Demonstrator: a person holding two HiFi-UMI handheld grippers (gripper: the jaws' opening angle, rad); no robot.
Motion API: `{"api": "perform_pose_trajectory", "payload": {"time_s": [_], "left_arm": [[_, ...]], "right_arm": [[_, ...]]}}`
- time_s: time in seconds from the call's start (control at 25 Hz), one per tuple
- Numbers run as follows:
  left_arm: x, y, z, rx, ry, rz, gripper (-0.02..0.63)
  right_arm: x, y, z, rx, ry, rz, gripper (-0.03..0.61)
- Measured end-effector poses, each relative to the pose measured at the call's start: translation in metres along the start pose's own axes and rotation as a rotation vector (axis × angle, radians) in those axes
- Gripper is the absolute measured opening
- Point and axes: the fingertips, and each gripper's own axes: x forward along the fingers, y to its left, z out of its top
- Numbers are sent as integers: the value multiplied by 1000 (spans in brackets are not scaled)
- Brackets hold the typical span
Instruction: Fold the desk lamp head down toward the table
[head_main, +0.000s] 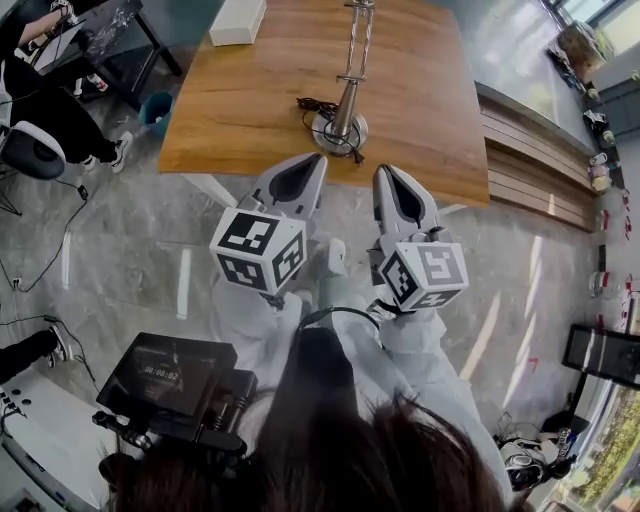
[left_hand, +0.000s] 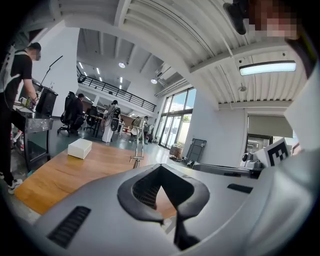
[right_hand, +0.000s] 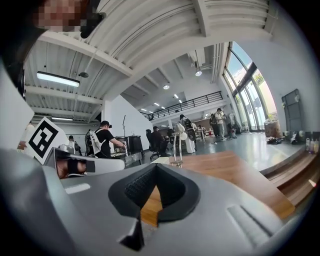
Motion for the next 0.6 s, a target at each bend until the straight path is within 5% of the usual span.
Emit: {"api": "perform_pose_trajectory", "payload": {"time_s": [0.36, 0.6], "left_arm": [[126, 60, 34, -4, 74, -71, 2], [176, 102, 57, -115, 49, -141, 6]], "right_arm": [[109, -79, -25, -27, 148, 152, 2], [161, -117, -50, -56, 243, 351, 15]]}}
